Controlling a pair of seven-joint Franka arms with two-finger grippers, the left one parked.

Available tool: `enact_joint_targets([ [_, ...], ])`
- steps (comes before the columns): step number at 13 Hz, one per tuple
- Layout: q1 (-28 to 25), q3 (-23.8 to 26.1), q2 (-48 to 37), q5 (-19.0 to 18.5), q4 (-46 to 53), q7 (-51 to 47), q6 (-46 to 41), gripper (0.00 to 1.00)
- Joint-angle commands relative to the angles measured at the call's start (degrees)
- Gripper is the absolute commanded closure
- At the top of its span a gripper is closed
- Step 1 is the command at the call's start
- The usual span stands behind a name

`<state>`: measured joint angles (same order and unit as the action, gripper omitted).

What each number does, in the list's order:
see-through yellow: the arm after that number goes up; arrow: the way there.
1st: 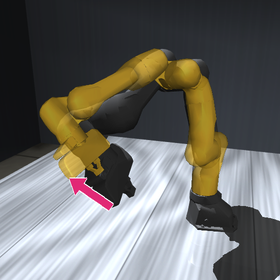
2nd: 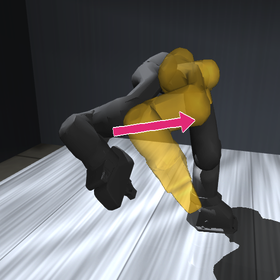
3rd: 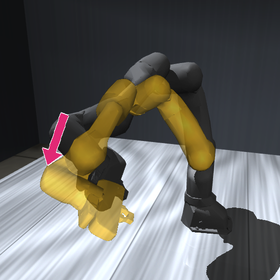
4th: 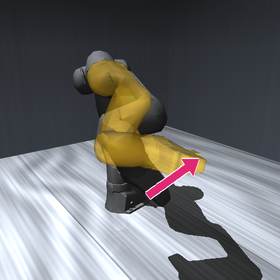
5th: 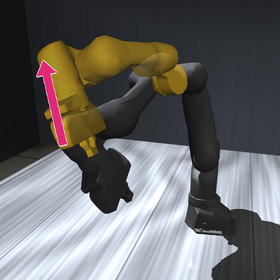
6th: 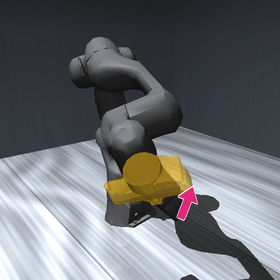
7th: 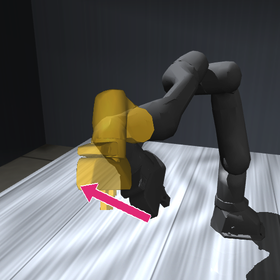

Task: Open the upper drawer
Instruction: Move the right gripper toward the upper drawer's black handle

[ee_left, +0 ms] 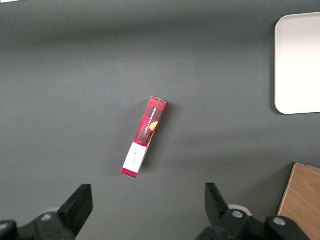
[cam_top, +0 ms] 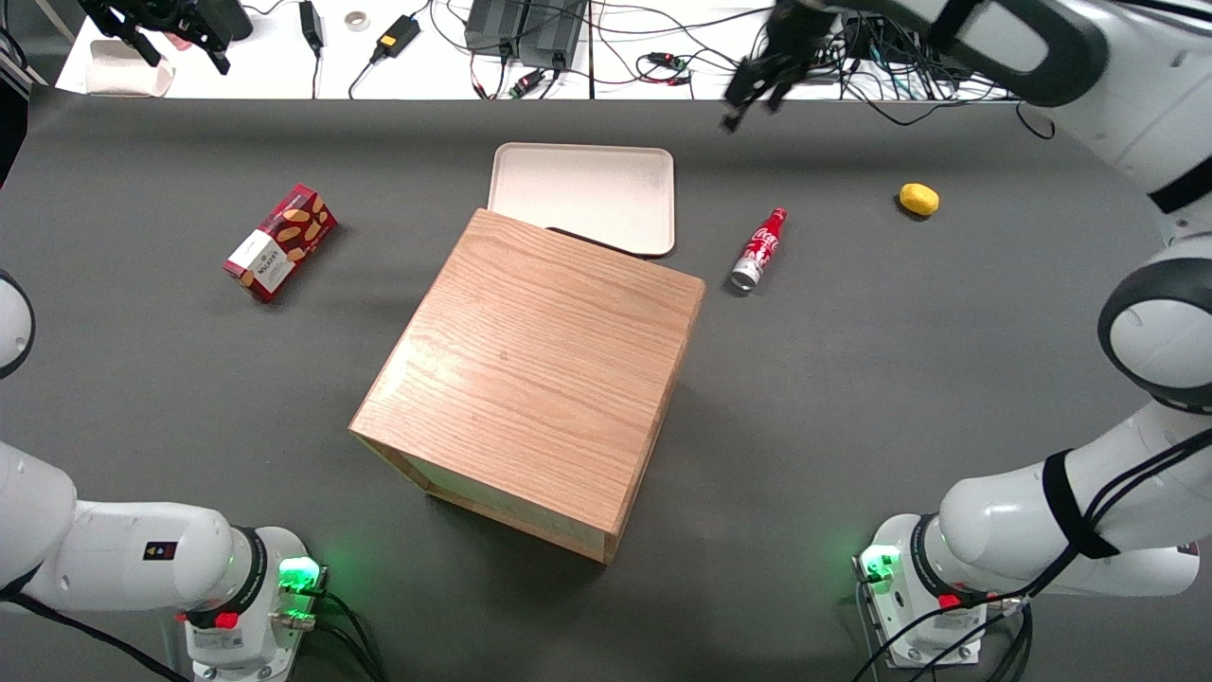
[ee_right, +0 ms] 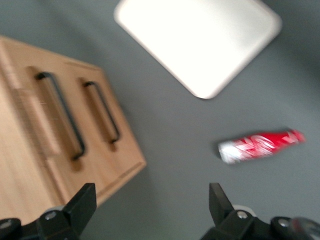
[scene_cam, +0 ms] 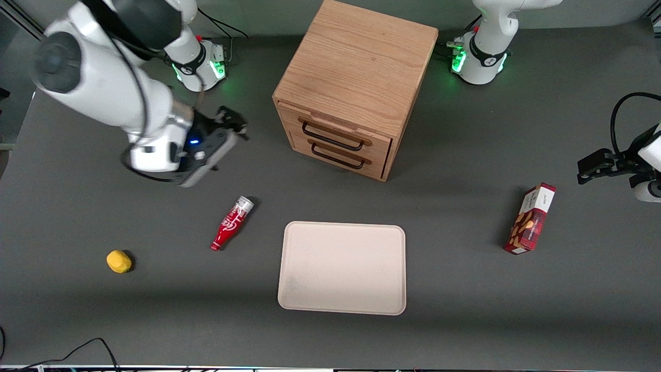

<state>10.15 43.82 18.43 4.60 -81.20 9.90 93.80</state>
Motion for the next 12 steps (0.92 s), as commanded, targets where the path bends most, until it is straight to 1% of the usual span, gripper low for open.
enact_joint_targets([
  [1,-4.51,4.42,8.19,-3.09,4.73,1.87,1.20,0.00],
  [2,-6.79,6.09,9.94,-5.72,4.73,1.44,2.78,0.00],
  [3,-8.55,6.54,11.70,-8.70,4.73,1.43,4.53,0.00],
  [6,-11.46,8.30,16.01,-14.43,3.51,2.49,9.90,0.00],
  [9,-11.73,8.39,16.38,-17.60,-1.58,2.84,16.05,0.00],
  [11,-11.73,8.39,16.47,-18.92,-3.43,3.19,18.08,0.00],
  [12,-11.73,8.39,16.47,-19.02,-4.14,3.19,18.44,0.00],
])
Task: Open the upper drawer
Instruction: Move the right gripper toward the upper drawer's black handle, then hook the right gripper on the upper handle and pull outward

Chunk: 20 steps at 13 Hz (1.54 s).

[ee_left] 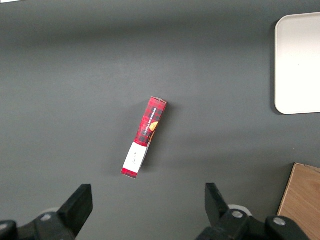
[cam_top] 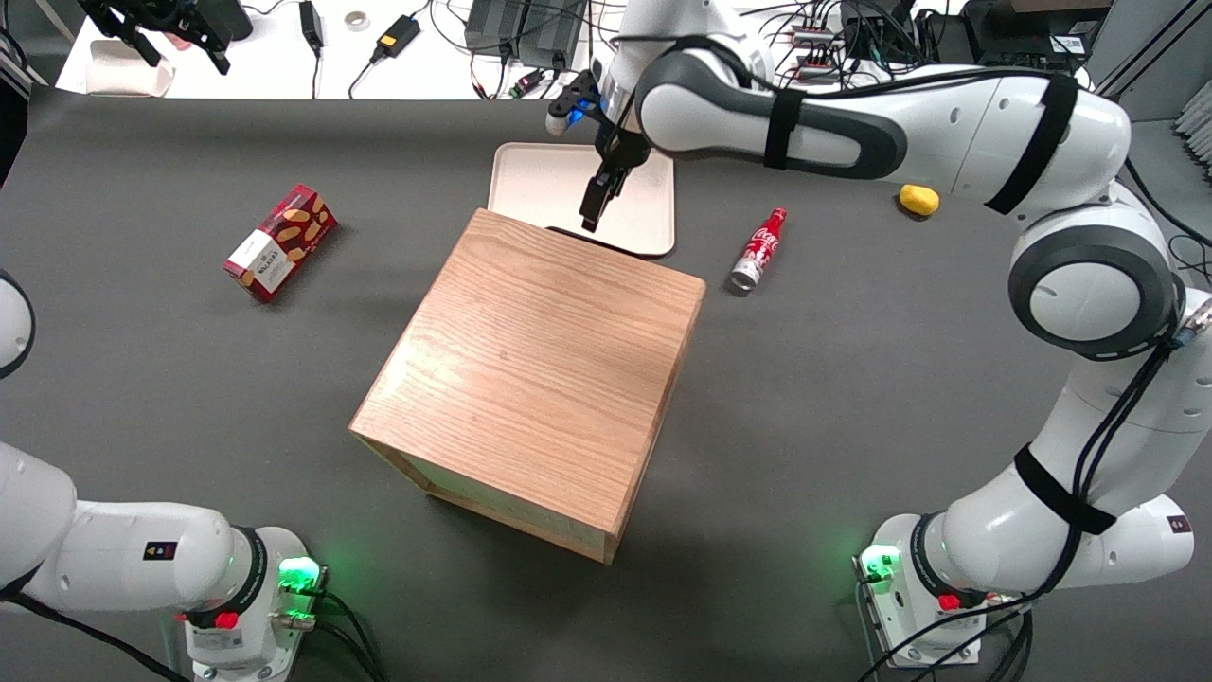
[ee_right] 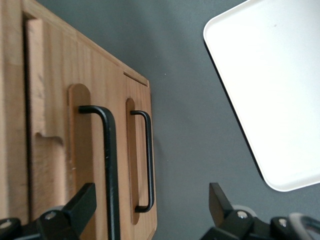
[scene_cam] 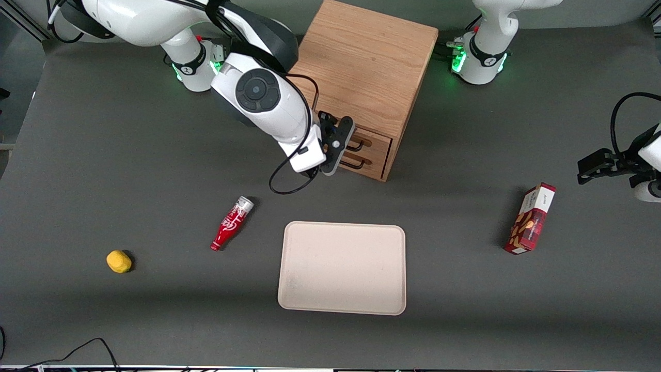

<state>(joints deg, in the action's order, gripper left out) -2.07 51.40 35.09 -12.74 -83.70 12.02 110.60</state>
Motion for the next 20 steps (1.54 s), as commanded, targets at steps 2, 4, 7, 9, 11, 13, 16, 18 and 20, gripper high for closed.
enact_joint_targets([
  [2,0.49,0.81,-0.20,-2.45,-2.51,1.08,1.72,0.00],
  [4,0.49,0.81,-0.20,-2.81,-3.39,1.16,1.72,0.00],
  [7,0.66,0.63,-0.03,-4.22,-4.45,2.04,3.82,0.00],
  [9,0.92,-0.33,0.24,-4.04,-4.10,4.84,4.62,0.00],
  [11,1.19,-2.52,0.24,-3.78,-3.23,7.30,4.62,0.00],
  [13,1.19,-4.28,0.33,-3.69,-1.64,9.77,4.62,0.00],
  [16,1.36,-7.53,0.33,-3.25,0.82,11.97,5.06,0.00],
  [18,1.28,-9.47,0.41,-3.08,1.96,12.68,6.98,0.00],
  [20,1.28,-11.58,0.41,-3.08,1.88,13.11,11.19,0.00],
])
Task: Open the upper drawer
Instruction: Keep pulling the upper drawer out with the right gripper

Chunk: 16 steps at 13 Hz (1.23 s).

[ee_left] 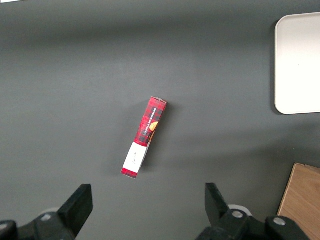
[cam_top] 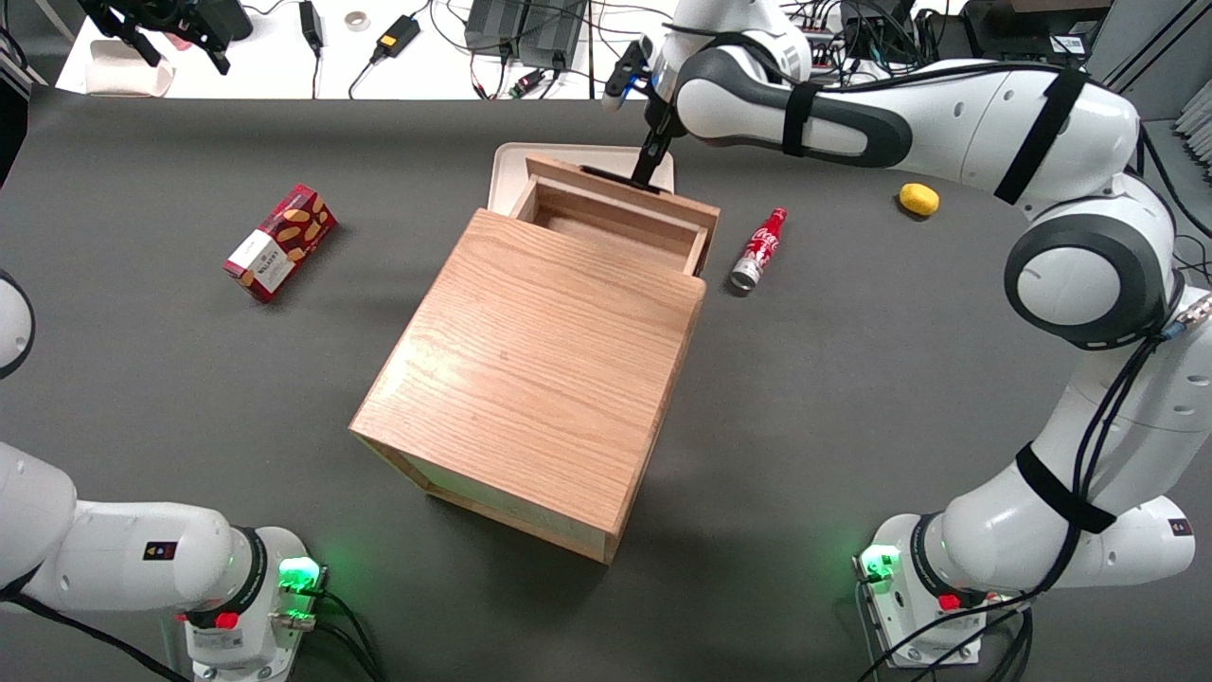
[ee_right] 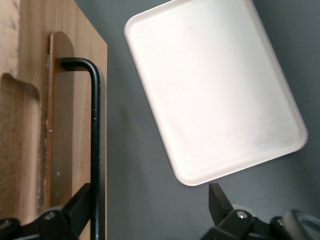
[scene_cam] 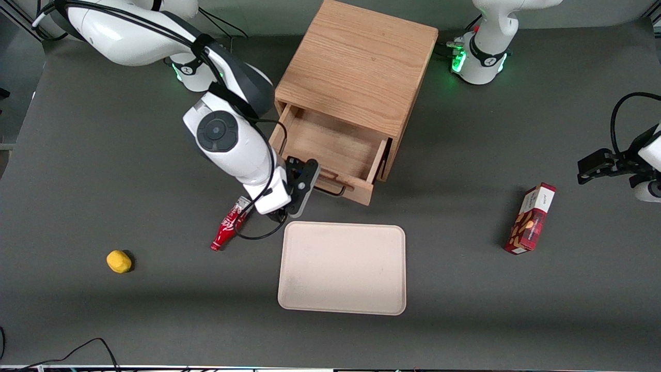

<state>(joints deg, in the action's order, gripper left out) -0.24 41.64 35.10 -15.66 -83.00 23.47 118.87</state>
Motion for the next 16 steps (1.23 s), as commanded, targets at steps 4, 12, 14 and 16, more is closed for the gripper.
enact_joint_targets([
  [4,-1.17,-5.77,0.58,-0.25,1.26,2.89,8.30,0.00],
  [12,-1.17,-7.54,0.23,4.91,2.40,1.67,9.89,0.00],
  [14,-1.17,-7.45,-0.12,9.57,2.58,0.61,9.89,0.00],
  [16,-1.35,-7.54,-0.04,15.37,3.63,0.78,9.72,0.00],
])
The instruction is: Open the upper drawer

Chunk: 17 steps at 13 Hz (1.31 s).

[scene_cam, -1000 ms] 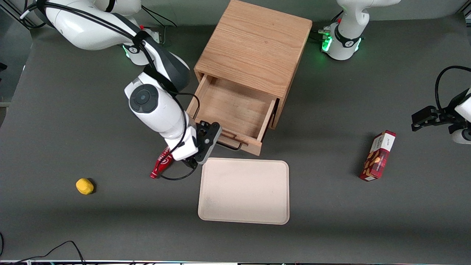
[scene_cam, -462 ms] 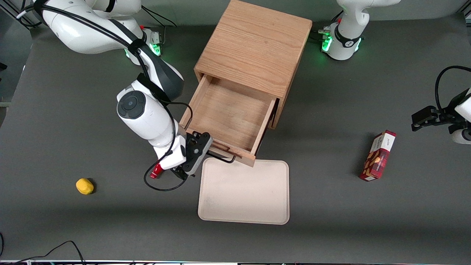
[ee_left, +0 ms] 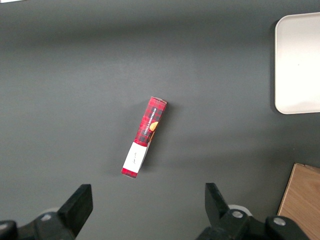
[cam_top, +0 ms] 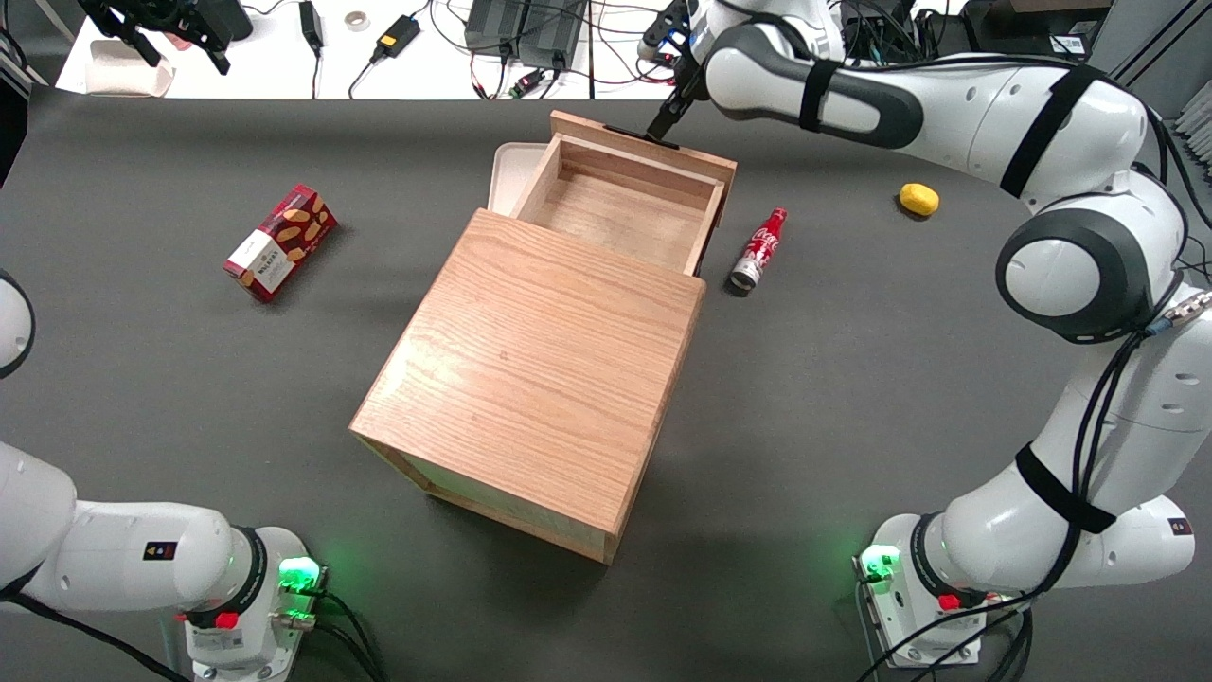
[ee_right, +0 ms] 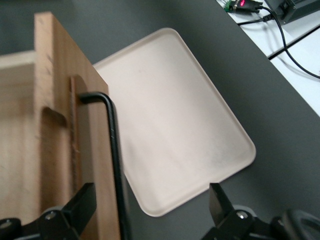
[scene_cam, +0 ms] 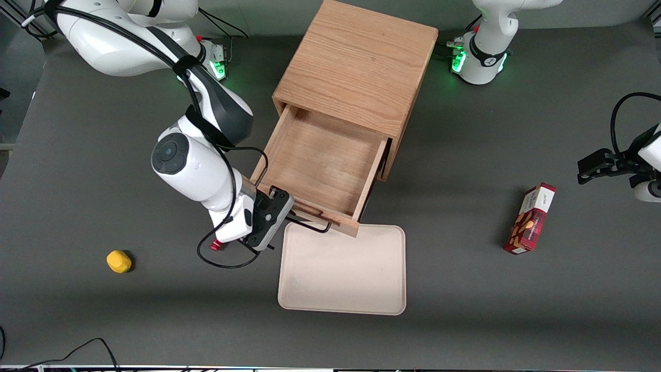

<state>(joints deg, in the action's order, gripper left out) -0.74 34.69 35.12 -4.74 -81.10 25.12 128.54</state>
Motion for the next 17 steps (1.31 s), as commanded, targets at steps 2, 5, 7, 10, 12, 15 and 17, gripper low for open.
enact_joint_targets([
  [2,-0.06,-0.50,-1.97,8.15,2.61,-1.12,-2.93,0.00],
  [5,3.02,-5.56,-12.92,14.84,1.04,-12.39,-11.43,0.00],
  [7,4.95,-10.41,-19.53,14.06,0.25,-23.23,-19.87,0.00],
  [10,7.06,-19.02,-29.54,13.53,-7.54,-26.60,-28.07,0.00],
  [12,8.91,-21.93,-35.18,12.83,-13.01,-28.97,-32.19,0.00],
  [15,10.40,-23.53,-37.74,6.86,-14.25,-29.25,-35.72,0.00],
  [17,10.58,-23.53,-38.45,6.06,-15.48,-31.52,-35.73,0.00],
])
